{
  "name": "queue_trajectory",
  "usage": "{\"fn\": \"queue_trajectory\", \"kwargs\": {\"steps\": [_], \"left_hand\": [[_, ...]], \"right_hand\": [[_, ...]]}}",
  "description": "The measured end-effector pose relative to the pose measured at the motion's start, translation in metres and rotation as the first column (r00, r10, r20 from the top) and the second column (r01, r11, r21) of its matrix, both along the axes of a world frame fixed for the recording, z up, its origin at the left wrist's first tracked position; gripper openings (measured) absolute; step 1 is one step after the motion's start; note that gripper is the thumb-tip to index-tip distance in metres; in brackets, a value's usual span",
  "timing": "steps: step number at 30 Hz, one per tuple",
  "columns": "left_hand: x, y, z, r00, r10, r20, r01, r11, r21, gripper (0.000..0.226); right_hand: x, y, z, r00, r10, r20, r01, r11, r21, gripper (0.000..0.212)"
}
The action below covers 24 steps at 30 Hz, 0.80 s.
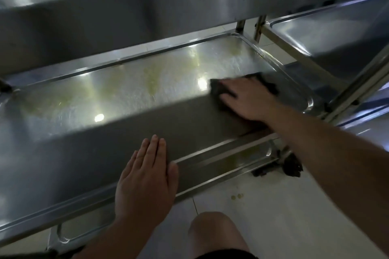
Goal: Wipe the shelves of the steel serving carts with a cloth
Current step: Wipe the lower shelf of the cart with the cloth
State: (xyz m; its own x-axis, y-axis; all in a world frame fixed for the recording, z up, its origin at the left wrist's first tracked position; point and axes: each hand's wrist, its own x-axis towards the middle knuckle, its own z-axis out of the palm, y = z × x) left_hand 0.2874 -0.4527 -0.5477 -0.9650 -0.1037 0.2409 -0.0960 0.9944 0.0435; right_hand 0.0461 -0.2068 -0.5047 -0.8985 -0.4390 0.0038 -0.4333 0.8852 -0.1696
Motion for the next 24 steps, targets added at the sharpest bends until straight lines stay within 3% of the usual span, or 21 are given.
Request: {"fn": "queue_trajectory", "kwargs": {"steps": [3, 5, 7, 11, 15, 16, 18, 21, 24], "left_hand": [[-0.001, 0.0, 0.001, 1.0, 0.001, 0.024, -0.002, 1.0, 0.006, 0.065], [-0.001, 0.0, 0.0, 1.0, 0.001, 0.032, -0.001, 1.0, 0.015, 0.064], [-0.001, 0.0, 0.0, 1.0, -0.001, 0.029, 0.0, 1.0, 0.023, 0.063], [0.003, 0.001, 0.005, 1.0, -0.001, -0.004, 0.001, 0.994, 0.113, 0.064], [0.008, -0.004, 0.024, 0.999, 0.028, 0.04, -0.04, 0.937, 0.347, 0.06], [0.009, -0.008, 0.03, 0.999, 0.015, 0.052, -0.033, 0.929, 0.368, 0.059], [0.015, -0.025, 0.042, 0.995, 0.015, 0.095, -0.044, 0.951, 0.305, 0.06], [0.036, -0.079, 0.047, 0.957, 0.203, 0.208, -0.246, 0.946, 0.209, 0.061], [0.057, -0.131, 0.039, 0.865, 0.437, 0.247, -0.484, 0.856, 0.183, 0.06]], "right_hand": [[-0.007, 0.075, 0.001, 0.915, -0.402, -0.017, 0.402, 0.915, 0.035, 0.066], [0.012, 0.064, -0.002, 0.833, -0.553, 0.022, 0.552, 0.832, 0.055, 0.07], [0.047, 0.013, -0.003, 0.853, -0.52, 0.053, 0.518, 0.854, 0.043, 0.071], [0.13, -0.09, -0.01, 0.997, -0.058, 0.048, 0.057, 0.998, 0.009, 0.068], [0.126, -0.083, -0.008, 0.978, 0.203, 0.045, -0.205, 0.978, 0.032, 0.078], [0.111, -0.072, -0.008, 0.983, 0.182, 0.015, -0.183, 0.982, 0.044, 0.08], [0.08, -0.052, -0.008, 0.999, -0.034, -0.036, 0.035, 0.999, 0.031, 0.078], [0.064, -0.061, -0.007, 0.912, -0.4, 0.086, 0.401, 0.916, 0.011, 0.068], [0.099, -0.124, -0.003, 0.925, -0.362, 0.113, 0.363, 0.932, 0.015, 0.069]]}}
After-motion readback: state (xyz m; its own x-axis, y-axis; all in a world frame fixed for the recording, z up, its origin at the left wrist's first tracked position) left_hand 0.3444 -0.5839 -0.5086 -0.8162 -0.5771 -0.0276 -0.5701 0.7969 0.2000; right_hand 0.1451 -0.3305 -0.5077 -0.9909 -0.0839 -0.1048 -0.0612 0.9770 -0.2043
